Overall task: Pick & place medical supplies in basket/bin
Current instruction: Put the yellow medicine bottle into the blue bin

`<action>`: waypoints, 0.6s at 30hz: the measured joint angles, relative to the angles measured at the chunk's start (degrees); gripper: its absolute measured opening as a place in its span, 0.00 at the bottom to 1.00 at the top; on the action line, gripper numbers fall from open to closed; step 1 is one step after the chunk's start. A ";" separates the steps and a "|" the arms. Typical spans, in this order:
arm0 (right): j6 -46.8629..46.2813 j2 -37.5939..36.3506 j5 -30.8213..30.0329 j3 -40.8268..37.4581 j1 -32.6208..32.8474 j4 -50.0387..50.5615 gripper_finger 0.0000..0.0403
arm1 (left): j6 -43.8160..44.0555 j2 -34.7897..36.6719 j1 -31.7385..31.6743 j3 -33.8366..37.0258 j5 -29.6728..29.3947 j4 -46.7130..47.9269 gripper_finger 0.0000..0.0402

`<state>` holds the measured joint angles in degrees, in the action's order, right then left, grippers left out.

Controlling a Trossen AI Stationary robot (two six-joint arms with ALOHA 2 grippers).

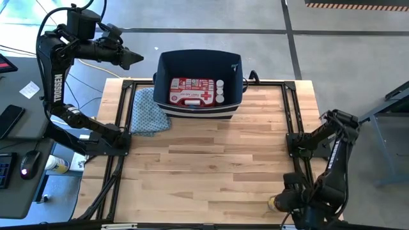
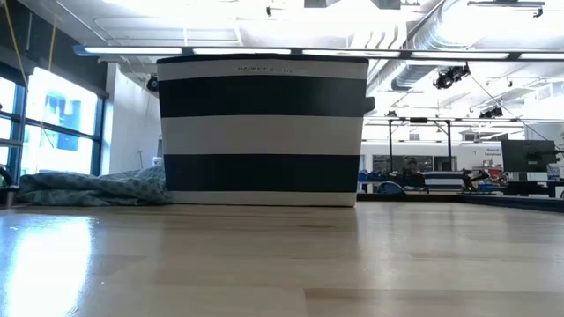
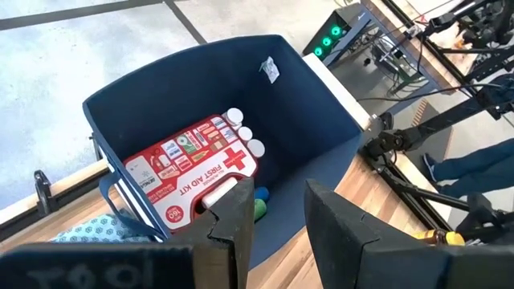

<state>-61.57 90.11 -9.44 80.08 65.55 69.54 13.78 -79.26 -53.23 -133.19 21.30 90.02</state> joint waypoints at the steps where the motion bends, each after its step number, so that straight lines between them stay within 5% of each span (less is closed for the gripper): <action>1: -0.84 0.00 0.47 -0.82 0.34 -0.41 0.78 | 0.00 0.00 0.00 0.00 0.00 0.00 0.36; 18: -6.03 0.00 1.46 -7.98 0.85 -7.53 0.79 | 0.00 0.00 0.00 0.00 1.03 -0.01 0.36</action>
<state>-67.60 90.11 -7.98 72.10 66.40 62.01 13.78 -79.26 -53.23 -133.19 22.33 90.00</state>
